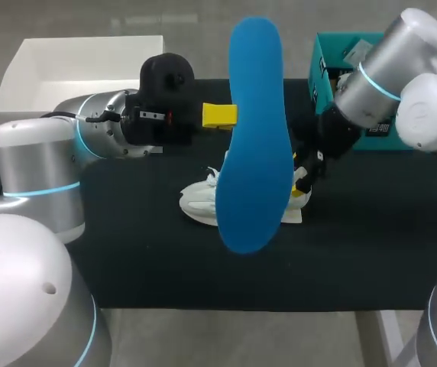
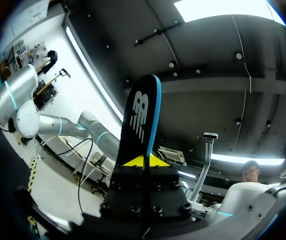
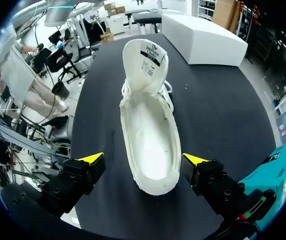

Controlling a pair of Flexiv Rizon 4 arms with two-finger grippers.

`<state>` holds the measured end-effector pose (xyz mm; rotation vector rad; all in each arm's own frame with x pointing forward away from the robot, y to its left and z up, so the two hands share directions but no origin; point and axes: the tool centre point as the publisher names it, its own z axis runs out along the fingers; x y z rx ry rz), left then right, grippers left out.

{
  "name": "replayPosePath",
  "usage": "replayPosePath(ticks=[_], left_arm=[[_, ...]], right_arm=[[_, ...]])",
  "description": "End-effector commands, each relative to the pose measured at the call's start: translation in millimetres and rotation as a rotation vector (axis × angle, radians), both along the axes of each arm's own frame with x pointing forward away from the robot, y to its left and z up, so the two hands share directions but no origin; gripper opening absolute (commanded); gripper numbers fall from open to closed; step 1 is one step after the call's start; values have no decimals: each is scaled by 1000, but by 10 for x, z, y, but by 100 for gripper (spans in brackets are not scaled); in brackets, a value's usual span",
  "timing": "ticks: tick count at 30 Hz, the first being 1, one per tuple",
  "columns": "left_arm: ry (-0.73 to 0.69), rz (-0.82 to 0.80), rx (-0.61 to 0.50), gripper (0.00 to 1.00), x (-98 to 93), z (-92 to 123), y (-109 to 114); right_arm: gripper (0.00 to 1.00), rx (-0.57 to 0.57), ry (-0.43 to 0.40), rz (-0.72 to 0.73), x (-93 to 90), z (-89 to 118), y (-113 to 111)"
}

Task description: Take the shoe out of the shoebox, open the shoe tongue, remove and reinsert the insole, then place the shoe into the shoebox

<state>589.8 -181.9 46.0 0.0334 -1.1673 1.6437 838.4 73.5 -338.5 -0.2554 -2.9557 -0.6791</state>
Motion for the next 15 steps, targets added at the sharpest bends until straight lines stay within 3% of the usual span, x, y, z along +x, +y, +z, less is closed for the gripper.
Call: replayPosePath(ticks=[1,8,15], left_arm=[[1,0,-2,0,-3,-5,-7],[1,0,-2,0,-3,-5,-7],[1,0,-2,0,-3,-5,-7]], right_arm=[[100,-311,52,21,10,133,44],[100,-393,42,-3,-13,188,63],[100,-391,5,-4,-29,200,45]])
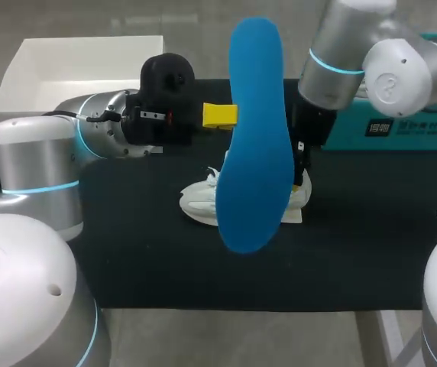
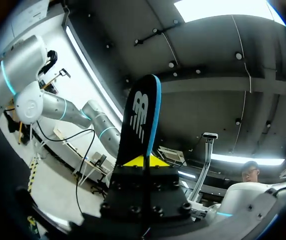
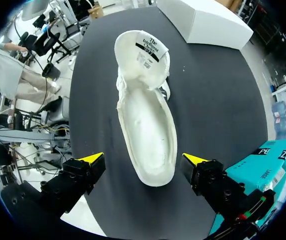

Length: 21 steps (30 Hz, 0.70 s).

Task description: Take the shoe out of the shoebox, open the shoe tongue, remove and reinsert the insole, then place the shoe into the shoebox

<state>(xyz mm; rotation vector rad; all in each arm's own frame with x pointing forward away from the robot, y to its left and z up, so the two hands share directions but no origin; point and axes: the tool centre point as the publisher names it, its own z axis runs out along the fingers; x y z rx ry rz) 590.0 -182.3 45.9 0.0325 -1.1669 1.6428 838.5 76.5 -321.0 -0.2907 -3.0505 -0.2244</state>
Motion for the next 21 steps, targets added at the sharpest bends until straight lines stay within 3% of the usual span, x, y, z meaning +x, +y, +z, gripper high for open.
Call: replayPosePath(ticks=[1,21], left_arm=[[1,1,-2,0,-5,-4,-3],[1,1,-2,0,-5,-4,-3]], right_arm=[[100,-73,0,5,-30,23,10],[100,-46,-19,-4,-24,16,-6]])
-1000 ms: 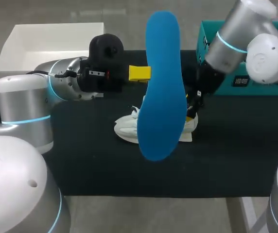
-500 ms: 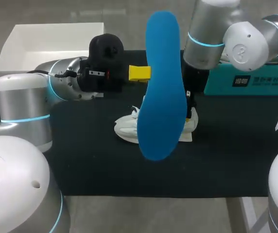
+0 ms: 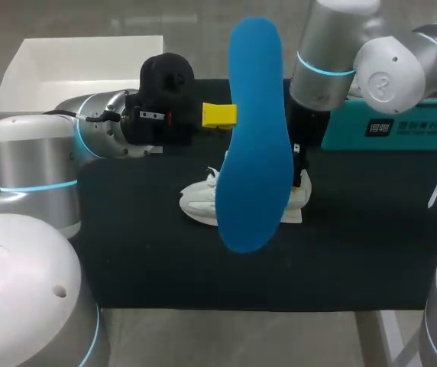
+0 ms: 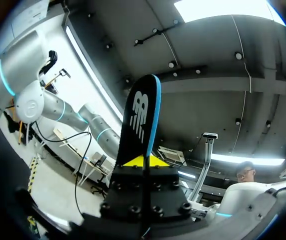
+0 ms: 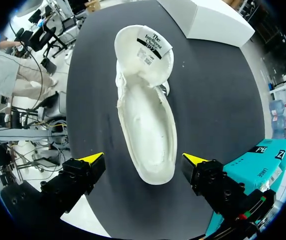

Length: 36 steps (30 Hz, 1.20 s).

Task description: Take the shoe out of the shoebox, open the shoe tongue, remove and reinsert the insole, then place the shoe into the shoebox

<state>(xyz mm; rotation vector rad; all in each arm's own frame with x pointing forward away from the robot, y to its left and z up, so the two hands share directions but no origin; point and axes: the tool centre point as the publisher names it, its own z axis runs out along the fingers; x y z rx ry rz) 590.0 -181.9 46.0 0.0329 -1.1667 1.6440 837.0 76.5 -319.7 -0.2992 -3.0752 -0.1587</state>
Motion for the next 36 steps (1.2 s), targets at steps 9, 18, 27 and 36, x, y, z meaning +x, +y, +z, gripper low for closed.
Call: replayPosePath(ticks=[9,18,27,36], left_arm=[[1,0,-1,0,-5,-5,-7],[1,0,-1,0,-5,-5,-7],[1,0,-1,0,-5,-5,-7],[1,0,-1,0,-5,-5,-7]], right_arm=[[100,0,-2,0,-10,3,-6],[100,0,-2,0,-10,3,-6],[100,-40,-56,40,497,-152,89],[100,-56,-26,117,703,-406,427]])
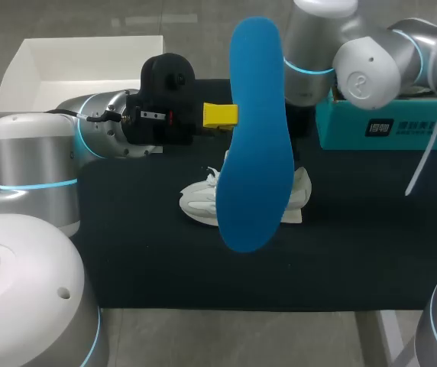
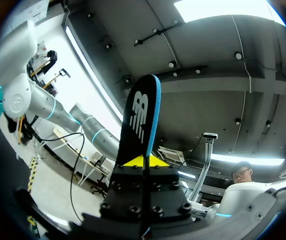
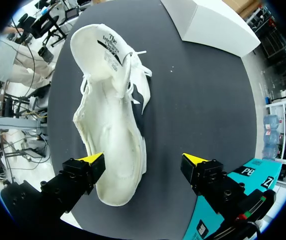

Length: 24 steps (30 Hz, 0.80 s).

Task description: Take the shoe out of the shoebox, open the shoe tongue, remove and reinsert the insole, then place the shoe into the shoebox

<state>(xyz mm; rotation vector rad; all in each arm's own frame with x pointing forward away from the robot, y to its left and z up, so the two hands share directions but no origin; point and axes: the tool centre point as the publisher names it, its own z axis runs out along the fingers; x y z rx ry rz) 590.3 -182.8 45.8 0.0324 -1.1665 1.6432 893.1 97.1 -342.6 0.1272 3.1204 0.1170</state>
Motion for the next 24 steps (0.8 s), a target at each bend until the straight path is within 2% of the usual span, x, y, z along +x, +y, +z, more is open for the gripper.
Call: replayPosePath(ticks=[1,6,7,8,9,20,22,23,24], left_arm=[[1,1,-1,0,-7,-3,2],[1,1,-1,0,-7,-3,2],[1,1,-1,0,-7,-3,2],[1,1,-1,0,-7,-3,2],[1,1,-1,0,-7,-3,2],[1,1,-1,0,-7,-3,2],[1,1,-1,0,-7,-3,2],[1,1,-1,0,-7,-3,2],[1,1,-1,0,-7,-3,2]], right_arm=[[100,-26,49,14,135,-203,262],[100,-14,77,40,82,-428,380],[80,-14,81,38,73,-475,382],[37,-16,101,34,50,-515,382],[0,-16,101,34,50,-515,382],[0,-16,101,34,50,-515,382],[0,-10,153,34,-171,-352,259],[0,-33,188,-24,-238,-295,197],[0,-48,184,-103,-297,-199,154]])
